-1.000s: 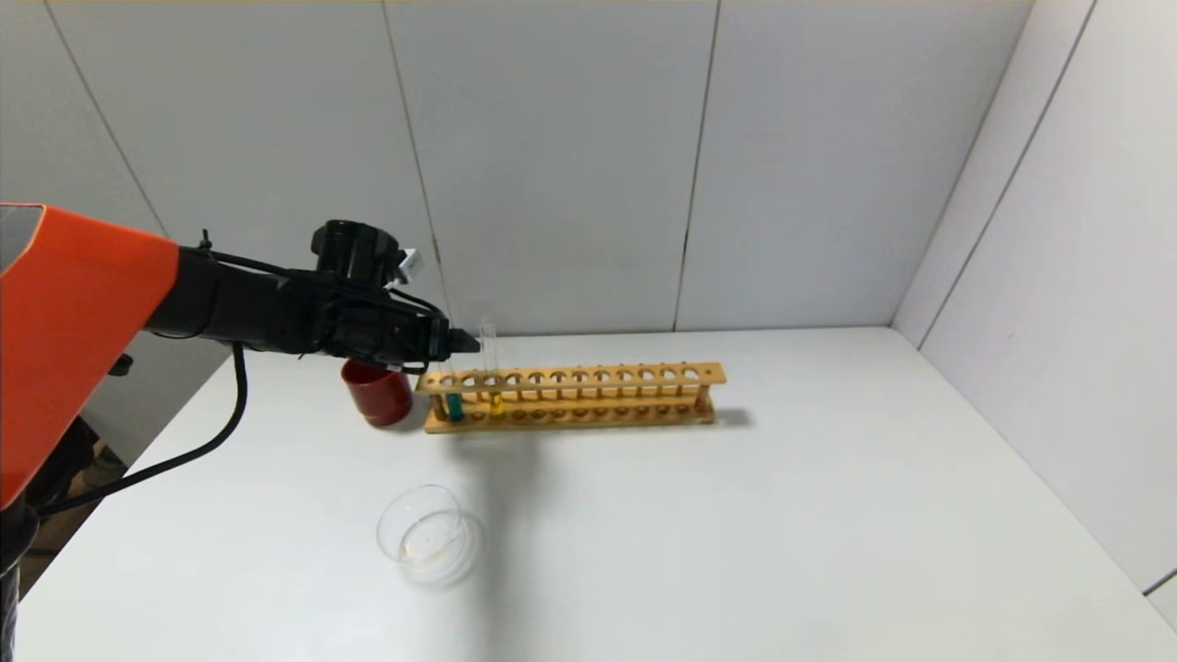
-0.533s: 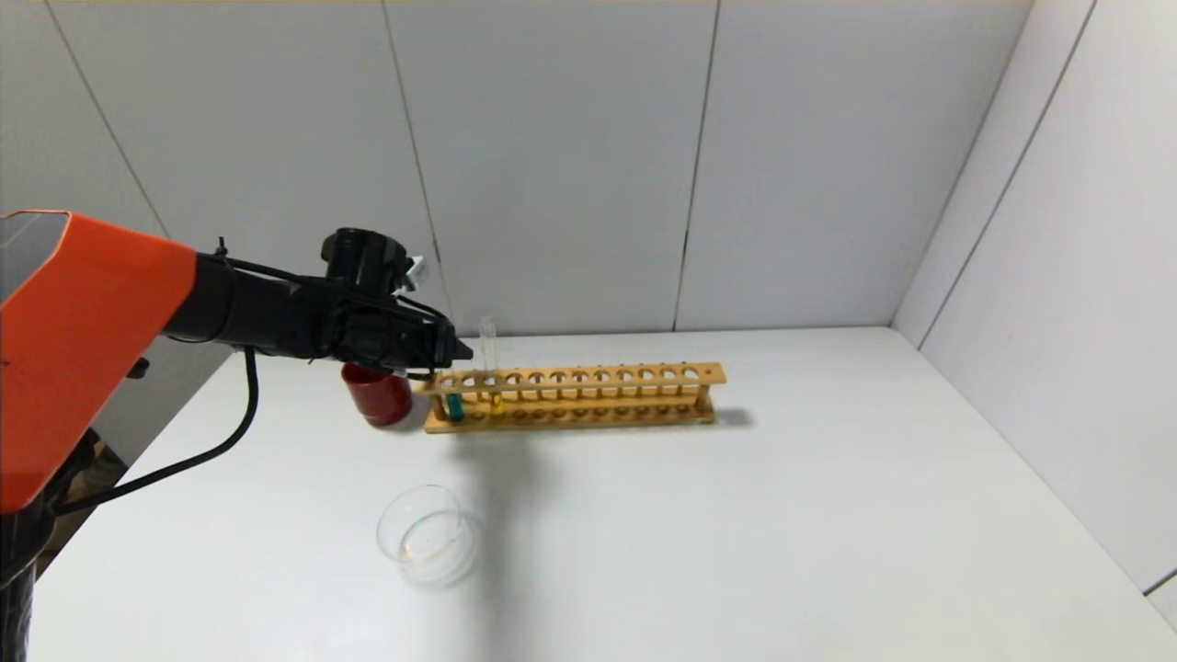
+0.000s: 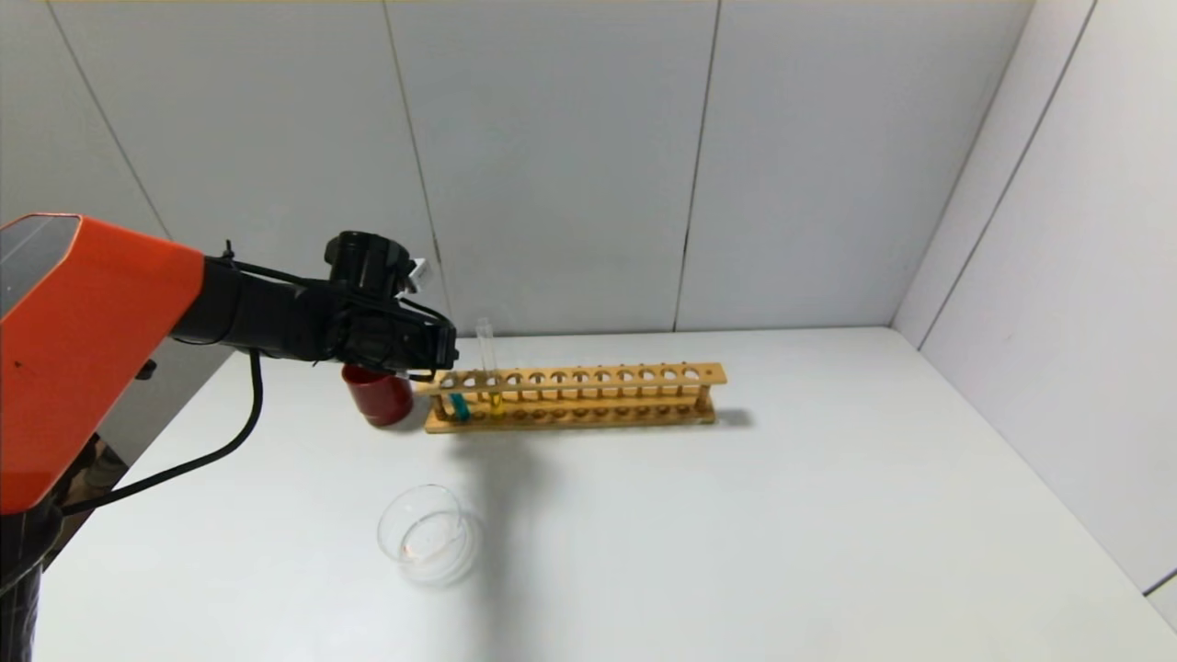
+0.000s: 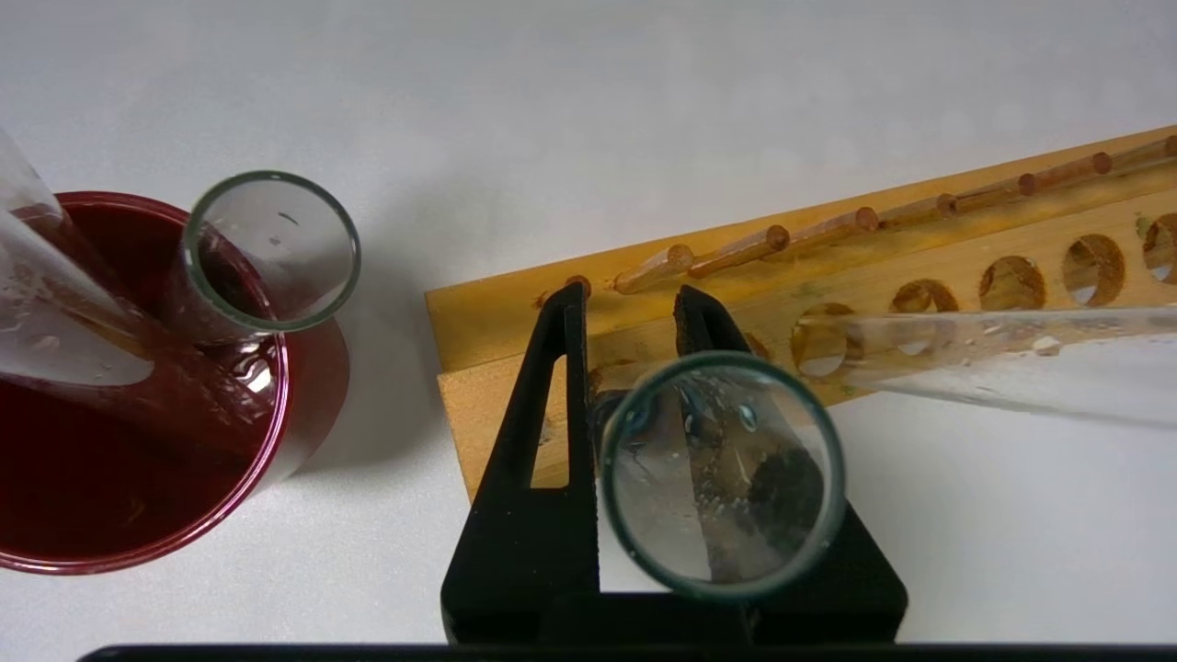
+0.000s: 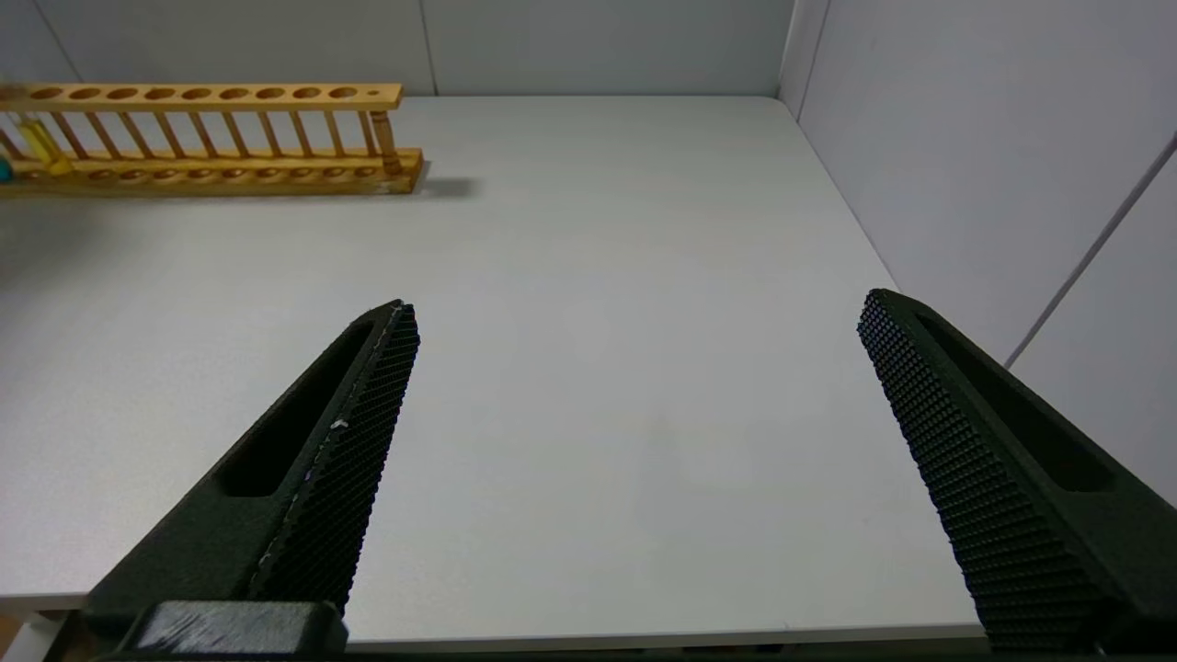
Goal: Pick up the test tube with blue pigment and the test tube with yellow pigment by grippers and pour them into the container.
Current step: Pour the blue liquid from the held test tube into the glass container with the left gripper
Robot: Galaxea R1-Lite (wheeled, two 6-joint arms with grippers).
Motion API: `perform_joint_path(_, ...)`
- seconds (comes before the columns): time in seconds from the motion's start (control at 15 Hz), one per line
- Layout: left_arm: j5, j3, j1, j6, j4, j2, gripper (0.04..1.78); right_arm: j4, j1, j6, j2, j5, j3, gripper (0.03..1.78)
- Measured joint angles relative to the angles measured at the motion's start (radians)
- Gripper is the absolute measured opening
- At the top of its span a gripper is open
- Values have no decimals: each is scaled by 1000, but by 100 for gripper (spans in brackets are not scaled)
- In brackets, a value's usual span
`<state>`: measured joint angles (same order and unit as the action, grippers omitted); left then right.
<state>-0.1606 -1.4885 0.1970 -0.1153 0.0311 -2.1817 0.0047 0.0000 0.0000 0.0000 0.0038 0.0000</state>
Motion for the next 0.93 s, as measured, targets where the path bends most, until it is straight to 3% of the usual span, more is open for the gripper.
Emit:
perform_joint_path(0.6,43,-35,1,14,-36,174,34,0,0,0,0,0,0,175)
perform_joint_path(0.93,45,12,-1,120,-38,343,34,0,0,0,0,0,0,175)
